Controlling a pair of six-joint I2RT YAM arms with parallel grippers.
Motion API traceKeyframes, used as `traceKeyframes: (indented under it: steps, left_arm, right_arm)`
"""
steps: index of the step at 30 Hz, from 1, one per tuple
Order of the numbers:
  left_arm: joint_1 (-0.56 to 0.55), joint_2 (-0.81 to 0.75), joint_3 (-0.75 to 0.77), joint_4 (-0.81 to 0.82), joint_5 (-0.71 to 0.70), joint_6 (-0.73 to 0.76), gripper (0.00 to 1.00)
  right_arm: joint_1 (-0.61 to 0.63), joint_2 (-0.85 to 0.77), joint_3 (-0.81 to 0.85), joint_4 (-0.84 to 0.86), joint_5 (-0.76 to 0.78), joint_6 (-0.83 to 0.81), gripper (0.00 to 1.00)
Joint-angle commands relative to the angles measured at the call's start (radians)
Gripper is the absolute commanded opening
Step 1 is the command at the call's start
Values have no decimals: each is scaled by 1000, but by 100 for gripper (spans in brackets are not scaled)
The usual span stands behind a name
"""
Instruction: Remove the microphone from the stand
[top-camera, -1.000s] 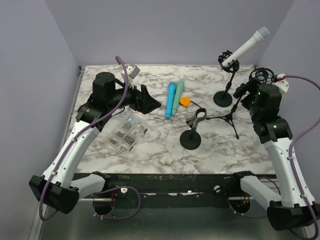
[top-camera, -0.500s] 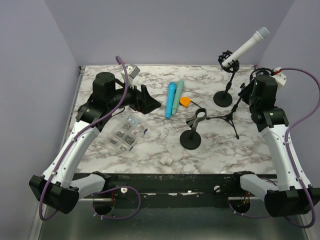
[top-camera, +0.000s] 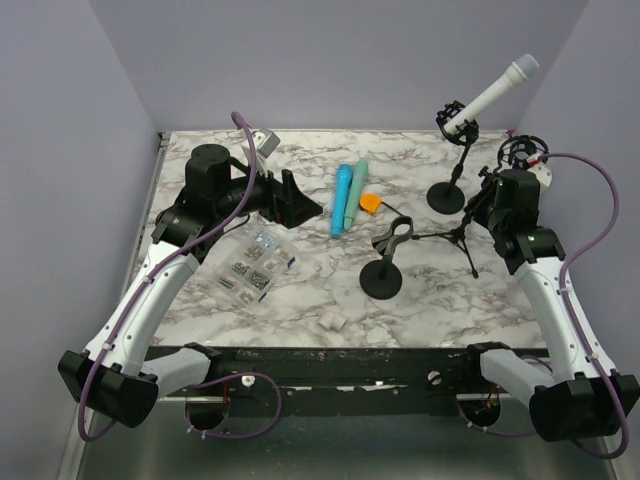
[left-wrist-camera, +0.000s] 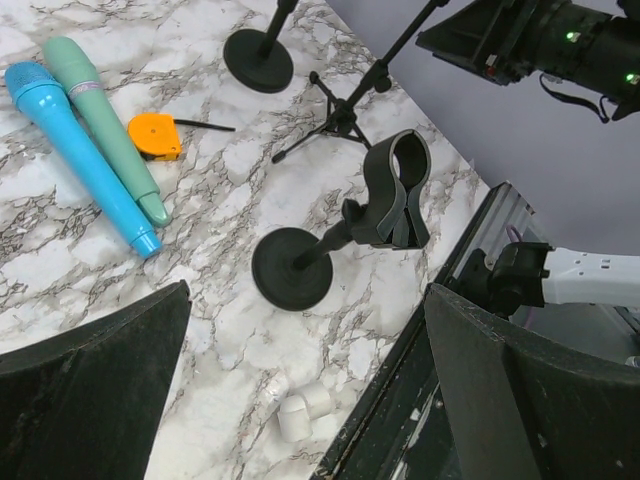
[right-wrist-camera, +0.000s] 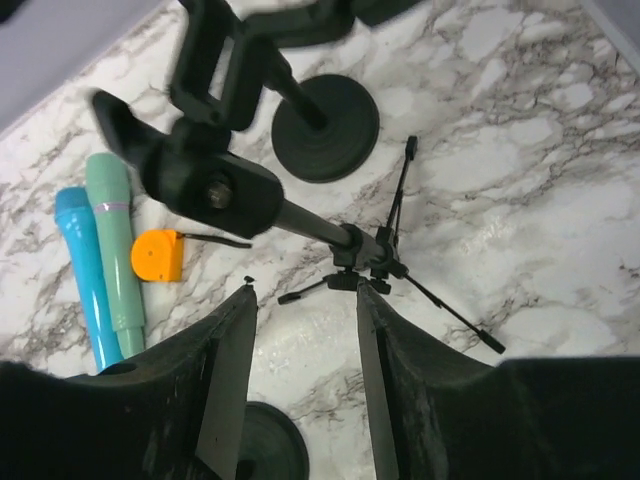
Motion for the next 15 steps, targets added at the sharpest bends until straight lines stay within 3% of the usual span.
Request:
traceKeyframes:
  steps: [1, 6, 11, 15]
  left_arm:
    - [-6, 0, -8, 14, 19, 6, 98]
    - [-7, 2, -8, 16, 21, 4, 99]
    - [-9, 5, -9, 15, 18, 7, 98]
    - [-10, 2, -8, 13, 14, 10, 98]
  right_arm:
    - [-7, -46, 135, -25, -12, 0, 50]
    - [-7, -25, 223, -57, 128, -8, 52]
    - [-8, 33, 266, -37, 153, -18, 50]
    - [-10, 54, 239, -13, 145, -14, 35]
